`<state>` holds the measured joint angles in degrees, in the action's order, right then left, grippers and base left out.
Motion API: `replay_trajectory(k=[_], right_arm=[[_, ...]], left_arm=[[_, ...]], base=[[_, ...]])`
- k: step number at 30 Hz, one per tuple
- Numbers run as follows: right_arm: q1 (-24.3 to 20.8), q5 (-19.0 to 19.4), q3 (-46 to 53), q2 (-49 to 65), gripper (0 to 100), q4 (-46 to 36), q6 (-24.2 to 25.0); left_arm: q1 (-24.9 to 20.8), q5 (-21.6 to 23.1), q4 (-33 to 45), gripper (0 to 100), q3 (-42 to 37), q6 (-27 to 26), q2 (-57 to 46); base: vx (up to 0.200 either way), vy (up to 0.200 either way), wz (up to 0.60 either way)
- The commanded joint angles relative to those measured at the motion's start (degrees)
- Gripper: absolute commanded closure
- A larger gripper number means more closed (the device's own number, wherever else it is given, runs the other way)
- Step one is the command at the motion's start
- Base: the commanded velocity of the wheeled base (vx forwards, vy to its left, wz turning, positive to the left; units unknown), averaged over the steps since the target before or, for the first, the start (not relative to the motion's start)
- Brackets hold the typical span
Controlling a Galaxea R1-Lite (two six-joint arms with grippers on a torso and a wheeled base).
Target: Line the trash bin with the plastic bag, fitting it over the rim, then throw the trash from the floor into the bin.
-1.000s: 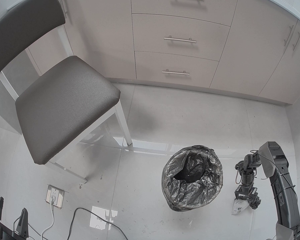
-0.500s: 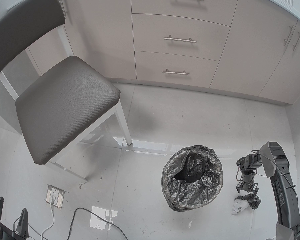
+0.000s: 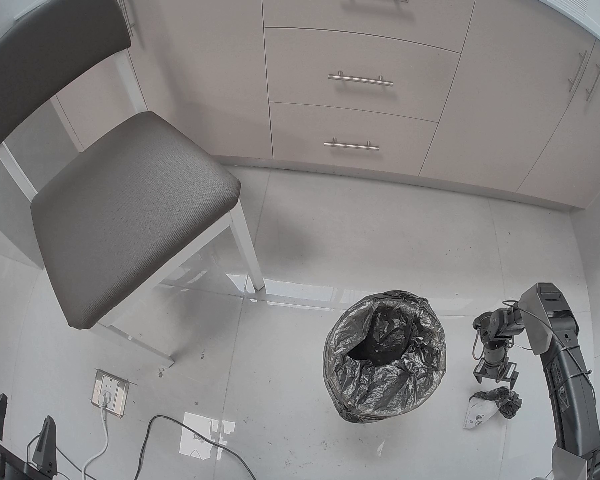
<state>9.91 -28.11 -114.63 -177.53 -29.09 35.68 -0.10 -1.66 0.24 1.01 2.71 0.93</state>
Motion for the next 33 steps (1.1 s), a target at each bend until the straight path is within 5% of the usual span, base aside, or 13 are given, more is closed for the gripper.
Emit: replay_trajectory(k=[1, 14, 21, 33], right_arm=[[0.0, 0.1, 0.0, -0.1, 0, 0.1, -1.1], [-2.2, 0.7, 0.0, -0.1, 0, -0.4, -18.1], [-3.7, 0.7, 0.0, -0.1, 0, -5.5, -13.4], [-2.8, 2.9, 0.0, -0.1, 0, -6.4, -13.4]], left_arm=[[0.0, 0.0, 0.0, 0, -0.8, 0.0, -0.8], [0.0, 0.0, 0.0, 0, -0.8, 0.0, -0.8], [0.0, 0.0, 0.0, 0, -0.8, 0.0, -0.8], [0.0, 0.0, 0.0, 0, -0.8, 0.1, -0.8]], base=[[0.0, 0.0, 0.0], [0.0, 0.0, 0.0], [0.0, 0.0, 0.0], [0.0, 0.0, 0.0]])
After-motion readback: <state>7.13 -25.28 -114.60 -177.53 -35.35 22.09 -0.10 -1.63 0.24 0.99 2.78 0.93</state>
